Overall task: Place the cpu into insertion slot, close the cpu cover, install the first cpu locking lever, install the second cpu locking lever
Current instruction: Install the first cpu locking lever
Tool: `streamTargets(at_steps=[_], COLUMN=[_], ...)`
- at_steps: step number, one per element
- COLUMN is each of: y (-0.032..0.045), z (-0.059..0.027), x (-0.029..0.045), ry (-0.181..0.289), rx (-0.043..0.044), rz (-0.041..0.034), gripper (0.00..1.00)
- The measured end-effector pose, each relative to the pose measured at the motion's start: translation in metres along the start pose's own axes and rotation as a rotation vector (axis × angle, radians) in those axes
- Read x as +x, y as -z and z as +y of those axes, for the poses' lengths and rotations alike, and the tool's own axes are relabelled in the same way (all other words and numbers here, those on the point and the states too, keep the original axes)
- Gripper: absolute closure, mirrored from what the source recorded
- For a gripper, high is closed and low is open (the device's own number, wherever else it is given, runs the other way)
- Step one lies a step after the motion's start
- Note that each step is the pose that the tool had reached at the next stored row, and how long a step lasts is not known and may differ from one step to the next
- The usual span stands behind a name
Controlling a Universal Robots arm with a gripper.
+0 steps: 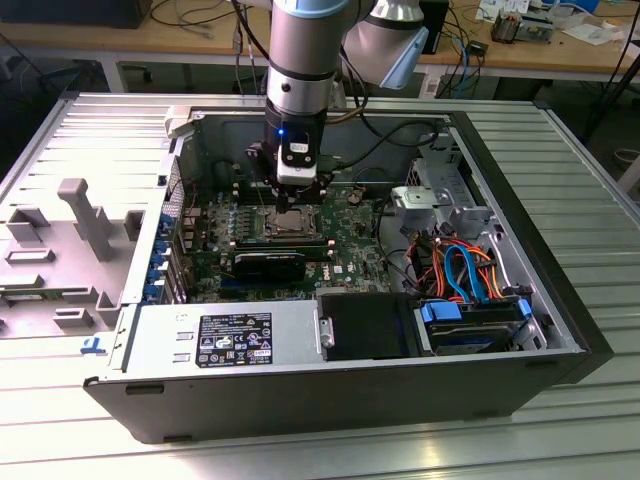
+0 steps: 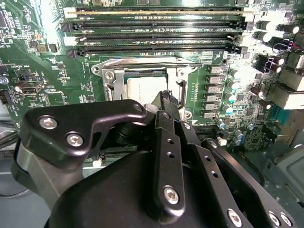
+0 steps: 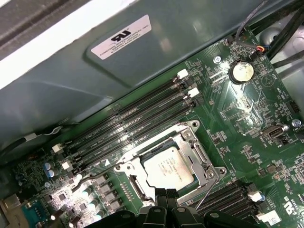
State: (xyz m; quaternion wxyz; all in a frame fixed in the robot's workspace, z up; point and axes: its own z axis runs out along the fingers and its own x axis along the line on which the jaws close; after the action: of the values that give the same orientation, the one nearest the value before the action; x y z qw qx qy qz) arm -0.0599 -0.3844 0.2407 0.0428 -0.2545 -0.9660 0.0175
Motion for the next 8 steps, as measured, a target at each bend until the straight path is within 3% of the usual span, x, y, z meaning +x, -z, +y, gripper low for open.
streamTargets(at_steps=[8], y=[0.0000], z=[0.0000], x=[0.0000], ry=[0.009], rx=[0.0007], rz=[-0.0005], gripper=[0.89])
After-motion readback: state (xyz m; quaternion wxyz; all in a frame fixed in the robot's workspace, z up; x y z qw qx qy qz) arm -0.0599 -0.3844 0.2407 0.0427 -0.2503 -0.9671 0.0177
